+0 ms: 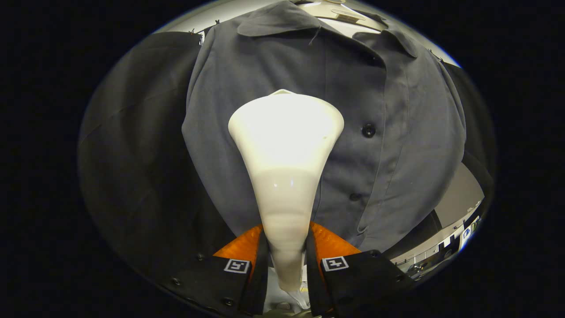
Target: Iron the clothes twice with a garment steamer, once on the left side and once on the right side.
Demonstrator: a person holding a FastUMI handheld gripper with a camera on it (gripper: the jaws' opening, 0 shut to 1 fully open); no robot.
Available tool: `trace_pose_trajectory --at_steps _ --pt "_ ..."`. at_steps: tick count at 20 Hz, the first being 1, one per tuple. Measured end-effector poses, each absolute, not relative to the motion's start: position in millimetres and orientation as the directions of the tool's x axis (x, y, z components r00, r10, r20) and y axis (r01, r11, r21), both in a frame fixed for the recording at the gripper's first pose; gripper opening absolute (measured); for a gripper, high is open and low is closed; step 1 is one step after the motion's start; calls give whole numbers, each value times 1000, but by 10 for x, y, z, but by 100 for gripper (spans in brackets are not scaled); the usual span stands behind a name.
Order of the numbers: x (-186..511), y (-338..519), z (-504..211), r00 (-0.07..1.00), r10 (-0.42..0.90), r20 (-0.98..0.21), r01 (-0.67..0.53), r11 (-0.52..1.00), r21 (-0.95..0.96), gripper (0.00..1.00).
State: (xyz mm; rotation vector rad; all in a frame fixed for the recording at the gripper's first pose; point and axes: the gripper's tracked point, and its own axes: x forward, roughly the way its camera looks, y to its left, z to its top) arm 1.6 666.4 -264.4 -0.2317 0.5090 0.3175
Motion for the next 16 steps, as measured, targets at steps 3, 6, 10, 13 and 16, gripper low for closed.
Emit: trace_pose_trajectory --at_steps 3,6,10,13,16 --pt "-27 6661 -2800 806 232 -545 -362 921 -142 46" --pt "-119 6654 -3033 782 228 -580 -375 916 -145 46" --pt "-194 6571 -3366 753 220 -620 -388 909 -150 46" --pt "-258 6476 -3575 736 208 -645 -388 909 -150 46" --pt "-315 6350 -3770 716 191 -671 -390 907 -157 46"
